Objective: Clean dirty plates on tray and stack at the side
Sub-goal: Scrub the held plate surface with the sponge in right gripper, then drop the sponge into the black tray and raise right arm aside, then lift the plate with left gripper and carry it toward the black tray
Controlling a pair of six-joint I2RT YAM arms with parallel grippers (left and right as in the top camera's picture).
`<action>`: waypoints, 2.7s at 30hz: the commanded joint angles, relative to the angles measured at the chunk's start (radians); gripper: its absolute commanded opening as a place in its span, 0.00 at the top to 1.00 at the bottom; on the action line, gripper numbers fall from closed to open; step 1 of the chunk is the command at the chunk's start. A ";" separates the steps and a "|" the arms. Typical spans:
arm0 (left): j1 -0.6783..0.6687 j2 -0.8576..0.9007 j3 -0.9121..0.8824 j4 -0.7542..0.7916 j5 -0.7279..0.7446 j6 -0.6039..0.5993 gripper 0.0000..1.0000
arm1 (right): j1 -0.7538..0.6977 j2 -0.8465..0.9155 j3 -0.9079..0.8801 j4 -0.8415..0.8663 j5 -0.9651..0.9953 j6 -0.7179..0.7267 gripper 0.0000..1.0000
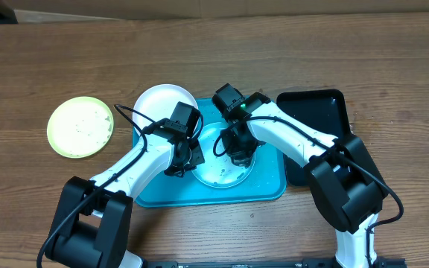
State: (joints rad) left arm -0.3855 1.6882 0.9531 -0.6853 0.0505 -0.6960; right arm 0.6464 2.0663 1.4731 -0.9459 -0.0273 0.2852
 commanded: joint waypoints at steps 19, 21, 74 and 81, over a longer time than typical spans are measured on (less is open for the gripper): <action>0.005 0.012 0.009 -0.007 -0.001 0.035 0.96 | -0.135 -0.028 0.050 0.049 -0.707 -0.201 0.96; 0.005 0.011 0.009 -0.007 -0.002 0.035 0.96 | -0.182 -0.057 0.073 0.013 -0.707 -0.205 0.96; 0.007 0.043 0.009 0.012 0.028 0.054 0.88 | -0.821 -0.177 0.099 -0.181 0.052 -0.147 0.09; 0.006 0.043 0.011 0.014 0.029 0.054 0.91 | -0.908 -0.177 0.099 -0.172 0.052 -0.147 0.00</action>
State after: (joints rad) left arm -0.3779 1.7176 0.9531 -0.6731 0.0704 -0.6697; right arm -0.2459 1.9083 1.5650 -1.1248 0.0189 0.1307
